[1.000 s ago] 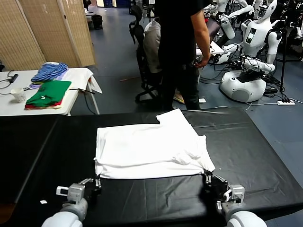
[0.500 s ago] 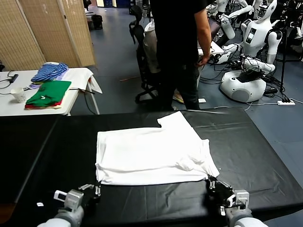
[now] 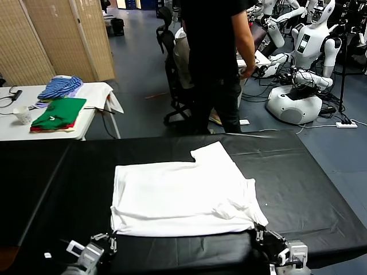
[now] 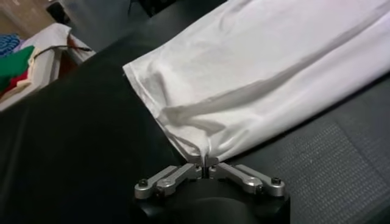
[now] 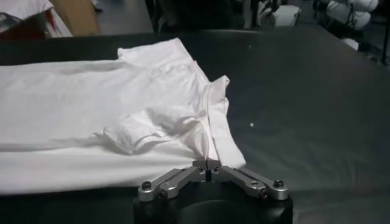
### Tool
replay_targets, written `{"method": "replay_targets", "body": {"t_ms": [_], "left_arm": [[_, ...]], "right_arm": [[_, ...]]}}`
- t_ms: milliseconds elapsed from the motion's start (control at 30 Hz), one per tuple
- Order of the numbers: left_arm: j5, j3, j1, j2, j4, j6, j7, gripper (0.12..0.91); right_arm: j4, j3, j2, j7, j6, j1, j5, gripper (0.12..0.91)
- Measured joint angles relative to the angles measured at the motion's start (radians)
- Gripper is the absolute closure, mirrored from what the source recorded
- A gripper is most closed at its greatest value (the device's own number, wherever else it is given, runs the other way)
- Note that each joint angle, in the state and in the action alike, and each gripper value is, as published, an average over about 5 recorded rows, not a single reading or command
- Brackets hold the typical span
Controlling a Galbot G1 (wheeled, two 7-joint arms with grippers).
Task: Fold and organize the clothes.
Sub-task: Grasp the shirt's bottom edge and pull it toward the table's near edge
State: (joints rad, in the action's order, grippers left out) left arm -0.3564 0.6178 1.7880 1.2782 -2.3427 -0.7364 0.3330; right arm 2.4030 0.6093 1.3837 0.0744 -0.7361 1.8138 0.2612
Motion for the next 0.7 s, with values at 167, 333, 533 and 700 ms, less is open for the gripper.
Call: {"method": "replay_targets", "body": {"t_ms": [167, 333, 533, 700], "left_arm": [[-0.016, 0.000, 0.009, 0.001, -0.012, 0.000, 0.010, 0.865], [-0.052, -0.004, 0.020, -0.001, -0.028, 0.000, 0.023, 0.756], [-0.070, -0.004, 0.022, -0.003, -0.034, 0.000, 0.027, 0.381], [-0.127, 0.006, 0.028, 0.000, -0.052, 0.000, 0.036, 0.150]], "right_arm": [[0.005, 0.000, 0.002, 0.005, -0.001, 0.003, -0.006, 0.830], [0.016, 0.005, 0.003, 0.007, -0.001, 0.010, -0.008, 0.543], [0.037, 0.018, 0.008, 0.009, -0.001, 0.019, -0.020, 0.194], [0.061, 0.038, 0.008, 0.009, -0.001, 0.023, -0.052, 0.121]]}}
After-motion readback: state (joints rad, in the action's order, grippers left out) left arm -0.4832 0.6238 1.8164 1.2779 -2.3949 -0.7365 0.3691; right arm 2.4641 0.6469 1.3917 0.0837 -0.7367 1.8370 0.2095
